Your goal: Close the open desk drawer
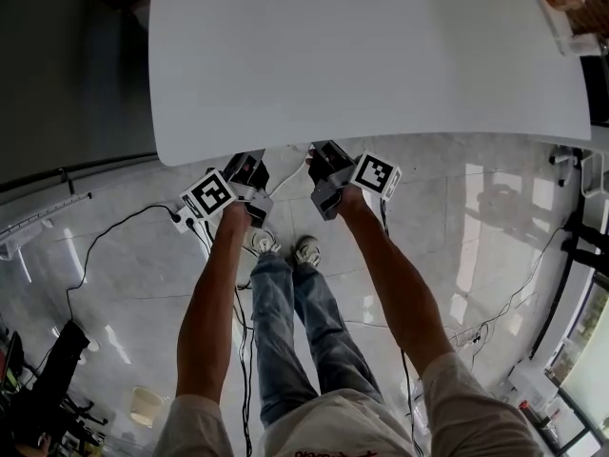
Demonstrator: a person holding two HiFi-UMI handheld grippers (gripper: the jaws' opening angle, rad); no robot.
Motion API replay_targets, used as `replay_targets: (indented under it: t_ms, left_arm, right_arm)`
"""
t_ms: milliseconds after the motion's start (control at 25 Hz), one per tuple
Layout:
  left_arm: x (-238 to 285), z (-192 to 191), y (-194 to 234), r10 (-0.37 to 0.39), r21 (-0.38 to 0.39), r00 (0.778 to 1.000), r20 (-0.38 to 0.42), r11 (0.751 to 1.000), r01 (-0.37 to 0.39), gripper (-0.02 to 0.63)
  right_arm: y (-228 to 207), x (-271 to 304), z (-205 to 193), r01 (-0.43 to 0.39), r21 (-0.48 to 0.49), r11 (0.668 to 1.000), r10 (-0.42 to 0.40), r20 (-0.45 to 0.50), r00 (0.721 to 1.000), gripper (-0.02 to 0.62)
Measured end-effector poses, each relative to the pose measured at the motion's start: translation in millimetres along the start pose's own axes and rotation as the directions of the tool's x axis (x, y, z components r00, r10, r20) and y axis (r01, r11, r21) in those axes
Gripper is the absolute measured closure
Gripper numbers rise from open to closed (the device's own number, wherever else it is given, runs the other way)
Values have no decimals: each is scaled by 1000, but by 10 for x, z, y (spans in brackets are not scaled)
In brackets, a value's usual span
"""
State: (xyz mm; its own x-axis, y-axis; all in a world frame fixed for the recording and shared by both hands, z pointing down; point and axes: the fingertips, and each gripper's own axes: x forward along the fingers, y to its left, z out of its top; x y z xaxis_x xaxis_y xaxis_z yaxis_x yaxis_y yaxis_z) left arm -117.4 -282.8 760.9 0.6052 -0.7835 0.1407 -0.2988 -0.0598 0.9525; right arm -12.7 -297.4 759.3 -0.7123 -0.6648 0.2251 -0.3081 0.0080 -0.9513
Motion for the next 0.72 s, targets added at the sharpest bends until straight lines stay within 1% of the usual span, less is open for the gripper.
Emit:
replay_targets:
  t_ms: [120,280,440,600,720]
  left_arm:
    - [43,69,7,-3,0,1000,-1,1000,3,542]
    - [131,144,-19,0,-7,1000,5,1000,0,541]
    - [173,181,-3,-1,-8,1000,-12,1000,1,541]
    - [131,199,-4,0,-14,1000,1,1000,0,540]
    - [159,177,-8,-5,-4,1000,16,1000,5,540]
  right_arm:
    - [2,64,47,7,-13,1000,-7,-2,1000,538]
    - [21,126,148,19,-4,1000,-19,12,1000,538]
    - [9,163,160,37,-27,999,-37,-27,999,537]
    - [28,165,148,48,-33,998,-48,-1,999,537]
    - [34,163,168,35,-37,999,-34,5,999,535]
